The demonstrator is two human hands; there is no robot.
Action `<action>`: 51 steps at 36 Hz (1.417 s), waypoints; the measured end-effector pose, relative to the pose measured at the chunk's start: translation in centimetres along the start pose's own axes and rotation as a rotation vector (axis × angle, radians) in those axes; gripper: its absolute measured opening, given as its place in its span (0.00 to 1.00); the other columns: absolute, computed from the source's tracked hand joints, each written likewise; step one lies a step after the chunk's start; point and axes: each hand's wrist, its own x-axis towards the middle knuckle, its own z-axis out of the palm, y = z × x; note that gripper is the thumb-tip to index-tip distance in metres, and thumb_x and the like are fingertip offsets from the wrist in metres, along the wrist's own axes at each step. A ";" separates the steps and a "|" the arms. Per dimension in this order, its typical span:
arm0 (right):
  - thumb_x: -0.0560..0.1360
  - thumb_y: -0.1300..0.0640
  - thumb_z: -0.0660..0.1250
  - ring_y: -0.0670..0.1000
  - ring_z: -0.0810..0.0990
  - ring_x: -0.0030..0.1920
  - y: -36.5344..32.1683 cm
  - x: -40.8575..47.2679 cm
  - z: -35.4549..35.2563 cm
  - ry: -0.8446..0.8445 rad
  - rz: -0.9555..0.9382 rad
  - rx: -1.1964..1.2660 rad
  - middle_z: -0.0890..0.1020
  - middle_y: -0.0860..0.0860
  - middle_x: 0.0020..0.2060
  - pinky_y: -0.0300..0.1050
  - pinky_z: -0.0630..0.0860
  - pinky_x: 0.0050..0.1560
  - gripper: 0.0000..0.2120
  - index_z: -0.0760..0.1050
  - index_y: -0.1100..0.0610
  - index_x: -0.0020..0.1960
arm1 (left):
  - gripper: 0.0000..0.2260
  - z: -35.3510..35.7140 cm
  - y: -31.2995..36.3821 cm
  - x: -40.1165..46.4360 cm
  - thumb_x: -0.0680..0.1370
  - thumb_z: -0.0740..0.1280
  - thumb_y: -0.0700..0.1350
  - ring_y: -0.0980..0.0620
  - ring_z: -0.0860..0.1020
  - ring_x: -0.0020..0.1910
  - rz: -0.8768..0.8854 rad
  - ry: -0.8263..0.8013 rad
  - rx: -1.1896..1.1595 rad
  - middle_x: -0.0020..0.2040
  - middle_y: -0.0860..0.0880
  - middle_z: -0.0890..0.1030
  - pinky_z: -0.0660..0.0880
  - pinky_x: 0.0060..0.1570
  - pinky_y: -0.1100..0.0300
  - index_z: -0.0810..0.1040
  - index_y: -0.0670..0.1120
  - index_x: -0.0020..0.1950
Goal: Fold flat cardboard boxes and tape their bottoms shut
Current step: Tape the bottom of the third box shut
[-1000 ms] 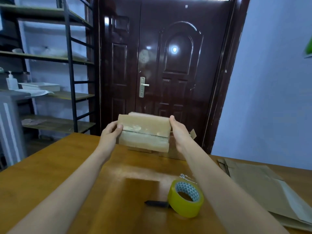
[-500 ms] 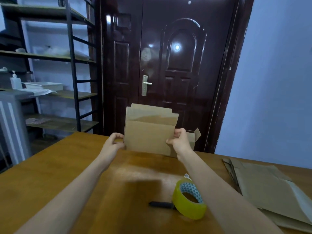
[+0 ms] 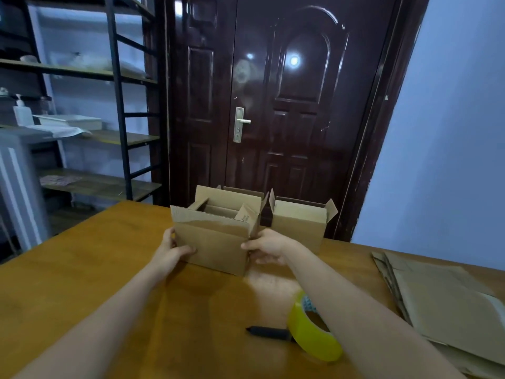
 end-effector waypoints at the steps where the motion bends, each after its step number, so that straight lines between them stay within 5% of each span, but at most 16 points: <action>1: 0.76 0.59 0.68 0.55 0.76 0.60 -0.2 0.3 0.3 -0.009 -0.004 0.001 0.76 0.54 0.60 0.52 0.73 0.64 0.21 0.67 0.59 0.66 | 0.30 -0.3 0.0 0.3 0.76 0.68 0.39 0.45 0.70 0.59 0.003 0.017 0.001 0.63 0.45 0.69 0.68 0.56 0.54 0.56 0.48 0.73; 23: 0.76 0.56 0.67 0.57 0.70 0.68 -2.7 3.8 4.2 -0.103 -0.030 0.027 0.68 0.56 0.70 0.55 0.71 0.65 0.32 0.56 0.55 0.75 | 0.30 -5.1 0.0 3.3 0.78 0.65 0.41 0.39 0.66 0.69 -0.049 0.350 0.021 0.72 0.40 0.66 0.65 0.64 0.47 0.55 0.44 0.76; 28: 0.78 0.54 0.65 0.55 0.71 0.67 -2.1 1.8 1.4 -0.006 -0.124 -0.135 0.68 0.54 0.70 0.52 0.71 0.64 0.29 0.58 0.56 0.75 | 0.27 -5.7 -0.1 1.5 0.77 0.66 0.47 0.40 0.71 0.63 -0.021 0.432 0.269 0.69 0.41 0.70 0.70 0.56 0.50 0.62 0.42 0.73; 34: 0.78 0.53 0.63 0.55 0.69 0.68 -1.5 -1.7 -1.9 0.191 -0.250 -0.625 0.70 0.55 0.69 0.46 0.66 0.66 0.27 0.61 0.59 0.74 | 0.26 -4.6 -0.5 -1.8 0.77 0.63 0.57 0.46 0.76 0.57 0.009 0.208 1.004 0.65 0.45 0.73 0.77 0.47 0.55 0.64 0.47 0.71; 38: 0.78 0.54 0.61 0.56 0.74 0.62 -0.8 -4.6 -4.1 0.250 -0.250 -0.899 0.74 0.56 0.65 0.47 0.72 0.57 0.22 0.67 0.59 0.70 | 0.27 -1.4 0.7 -3.4 0.77 0.61 0.58 0.47 0.74 0.62 0.120 0.048 1.274 0.67 0.46 0.72 0.76 0.54 0.55 0.62 0.49 0.73; 42: 0.77 0.52 0.60 0.57 0.75 0.59 0.4 -7.4 -6.5 0.307 -0.211 -1.090 0.76 0.55 0.61 0.50 0.74 0.53 0.20 0.69 0.58 0.67 | 0.25 3.0 3.2 -4.4 0.79 0.58 0.56 0.48 0.72 0.64 0.289 -0.034 1.385 0.68 0.47 0.71 0.73 0.59 0.55 0.61 0.47 0.73; 47: 0.76 0.51 0.61 0.57 0.77 0.55 2.1 -10.2 -9.8 0.370 -0.151 -1.136 0.78 0.55 0.55 0.52 0.76 0.49 0.16 0.73 0.58 0.59 | 0.21 9.2 7.3 -5.0 0.78 0.59 0.55 0.49 0.74 0.59 0.524 -0.066 1.368 0.60 0.49 0.75 0.73 0.53 0.57 0.66 0.47 0.69; 51: 0.76 0.51 0.60 0.57 0.74 0.60 3.8 -12.5 -12.6 0.420 -0.098 -1.080 0.74 0.54 0.60 0.54 0.74 0.57 0.21 0.69 0.55 0.68 | 0.22 14.2 10.9 -5.6 0.77 0.58 0.55 0.47 0.74 0.60 0.617 -0.093 1.376 0.61 0.48 0.75 0.72 0.52 0.54 0.66 0.47 0.68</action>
